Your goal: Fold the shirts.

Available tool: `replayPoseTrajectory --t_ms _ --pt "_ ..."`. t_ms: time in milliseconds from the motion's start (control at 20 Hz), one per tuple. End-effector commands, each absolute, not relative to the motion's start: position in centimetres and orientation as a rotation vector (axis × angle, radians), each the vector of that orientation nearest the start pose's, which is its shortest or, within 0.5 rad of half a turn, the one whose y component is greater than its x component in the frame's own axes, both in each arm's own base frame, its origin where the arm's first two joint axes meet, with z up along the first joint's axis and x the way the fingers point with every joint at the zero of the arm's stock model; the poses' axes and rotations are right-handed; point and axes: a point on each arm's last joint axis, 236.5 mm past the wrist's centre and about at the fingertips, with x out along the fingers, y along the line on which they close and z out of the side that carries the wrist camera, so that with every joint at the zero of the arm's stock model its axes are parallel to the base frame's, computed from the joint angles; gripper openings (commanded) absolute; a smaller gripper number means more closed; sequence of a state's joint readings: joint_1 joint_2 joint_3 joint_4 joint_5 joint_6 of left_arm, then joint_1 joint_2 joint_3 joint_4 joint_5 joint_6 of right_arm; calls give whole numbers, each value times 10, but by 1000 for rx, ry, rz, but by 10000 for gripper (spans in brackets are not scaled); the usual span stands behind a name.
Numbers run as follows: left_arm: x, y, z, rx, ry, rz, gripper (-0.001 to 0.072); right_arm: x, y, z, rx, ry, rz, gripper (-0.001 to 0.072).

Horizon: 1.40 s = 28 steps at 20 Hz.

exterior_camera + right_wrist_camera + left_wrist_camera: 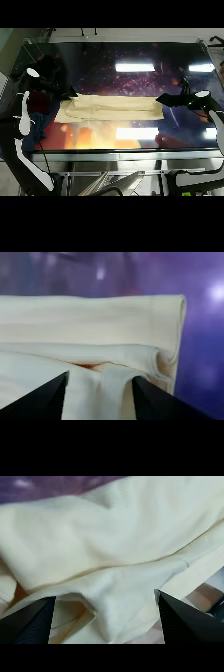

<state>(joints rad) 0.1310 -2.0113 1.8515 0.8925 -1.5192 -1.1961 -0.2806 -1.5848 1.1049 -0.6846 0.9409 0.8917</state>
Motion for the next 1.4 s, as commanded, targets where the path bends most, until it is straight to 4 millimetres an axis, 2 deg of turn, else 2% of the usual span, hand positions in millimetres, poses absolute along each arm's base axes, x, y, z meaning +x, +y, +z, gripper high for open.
replayPoseTrajectory --t_ms 0,50,100,200,300,400,450,500,550,650,700,800,850,900,950,1100,1150,1250,1350 --pt "511 -73 -18 -390 1351 -614 697 451 -14 -65 415 1127 265 525" --pt "517 -67 -8 -399 1328 -595 697 447 -20 -72 413 1152 245 526" --pt "521 -62 2 -417 1312 -576 696 443 -17 -79 427 1179 254 527" --pt "520 -60 12 -446 1302 -572 696 433 0 -93 491 1244 304 528" --pt "510 -66 12 -478 1317 -584 696 427 17 -106 514 1284 358 527" --pt "501 -69 9 -493 1352 -601 696 426 40 -107 542 1281 449 526" --pt "497 -73 7 -504 1365 -614 696 427 45 -110 542 1281 467 523" --pt "493 -80 7 -509 1379 -635 696 426 50 -112 547 1288 476 480" --pt "491 -87 7 -511 1388 -655 695 428 55 -113 563 1280 491 394" --pt "489 -102 6 -492 1396 -679 695 438 65 -104 590 1211 546 78" --pt "489 -112 6 -479 1395 -691 695 446 68 -96 610 1166 566 16" --pt "488 -133 5 -452 1393 -715 692 455 72 -76 647 1119 608 16" --pt "488 -144 3 -440 1394 -727 562 453 75 -64 646 1119 649 16" --pt "485 -161 -2 -423 1403 -749 343 450 77 -50 647 1117 690 16" --pt "479 -180 -9 -404 1426 -777 200 449 77 -33 646 1110 720 16" --pt "463 -248 -43 -371 1494 -819 144 450 69 28 629 1053 764 16" --pt "458 -277 -57 -372 1503 -817 22 447 69 50 621 1040 788 16" --pt "450 -340 -73 -420 1485 -841 22 439 75 97 603 1001 855 16" --pt "441 -399 -77 -445 1448 -913 21 437 82 140 565 932 896 16"
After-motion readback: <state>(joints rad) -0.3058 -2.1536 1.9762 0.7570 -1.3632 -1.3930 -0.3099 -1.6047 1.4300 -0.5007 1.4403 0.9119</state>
